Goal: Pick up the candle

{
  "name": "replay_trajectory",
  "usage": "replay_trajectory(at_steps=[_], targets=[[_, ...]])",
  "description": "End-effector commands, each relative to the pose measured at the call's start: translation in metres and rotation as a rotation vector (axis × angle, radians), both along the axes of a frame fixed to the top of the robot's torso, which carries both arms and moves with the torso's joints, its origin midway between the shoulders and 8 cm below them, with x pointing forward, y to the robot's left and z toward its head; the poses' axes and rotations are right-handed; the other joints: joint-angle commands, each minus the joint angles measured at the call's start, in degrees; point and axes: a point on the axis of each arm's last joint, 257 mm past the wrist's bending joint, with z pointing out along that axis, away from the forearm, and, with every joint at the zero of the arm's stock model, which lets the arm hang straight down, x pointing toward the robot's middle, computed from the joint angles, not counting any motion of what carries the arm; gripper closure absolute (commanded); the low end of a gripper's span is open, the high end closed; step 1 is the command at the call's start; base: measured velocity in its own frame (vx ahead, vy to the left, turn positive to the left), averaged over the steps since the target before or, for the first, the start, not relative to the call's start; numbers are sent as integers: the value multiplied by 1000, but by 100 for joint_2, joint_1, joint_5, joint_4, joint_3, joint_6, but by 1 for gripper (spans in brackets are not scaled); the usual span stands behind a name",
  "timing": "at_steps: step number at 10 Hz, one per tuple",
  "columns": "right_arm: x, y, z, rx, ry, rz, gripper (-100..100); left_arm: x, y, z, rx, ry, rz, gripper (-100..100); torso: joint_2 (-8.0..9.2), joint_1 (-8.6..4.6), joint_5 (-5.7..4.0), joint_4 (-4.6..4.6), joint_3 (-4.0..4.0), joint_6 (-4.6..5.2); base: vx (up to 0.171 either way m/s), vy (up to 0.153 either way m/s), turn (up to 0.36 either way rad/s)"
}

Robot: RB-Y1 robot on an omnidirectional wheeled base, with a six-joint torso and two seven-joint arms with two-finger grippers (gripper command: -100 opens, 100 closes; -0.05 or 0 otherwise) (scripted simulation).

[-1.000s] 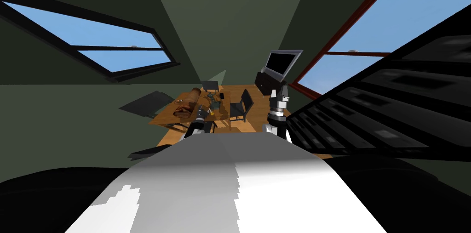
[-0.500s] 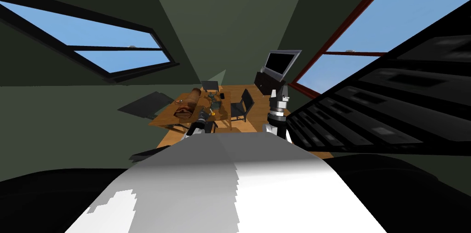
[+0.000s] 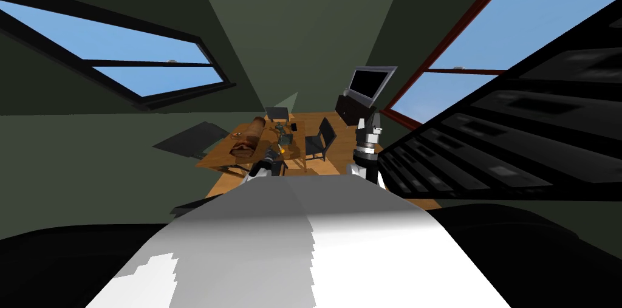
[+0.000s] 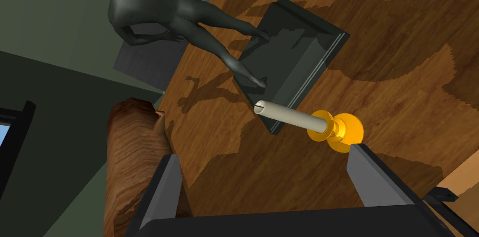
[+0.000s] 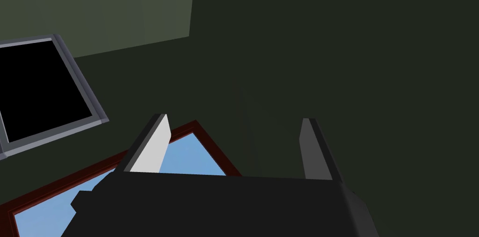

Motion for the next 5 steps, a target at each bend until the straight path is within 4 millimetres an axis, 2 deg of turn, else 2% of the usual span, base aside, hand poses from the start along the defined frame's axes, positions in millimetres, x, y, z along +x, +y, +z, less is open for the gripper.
replay_trajectory(at_steps=[1,2,3,4,5], targets=[[0,0,0,0,0,0,0,0,-1,-21,-39,63,8,-100,0,0,0,0,0,0,10,35,-29],[0,0,0,0,0,0,0,0,-1,-21,-39,65,8,-100,-2,3,0,0,-1,0,11,27,-21],[0,0,0,0,0,0,0,0,-2,-36,-71,110,15,-100,-2,1,0,0,-1,0,15,24,-28],[0,0,0,0,0,0,0,-1,-2,-37,-72,116,15,-100,-4,-1,0,-1,-2,1,14,21,-17],[0,0,0,0,0,0,0,-1,-4,-50,-102,159,23,-100,-3,-2,-1,-1,-2,-1,18,26,-21]])
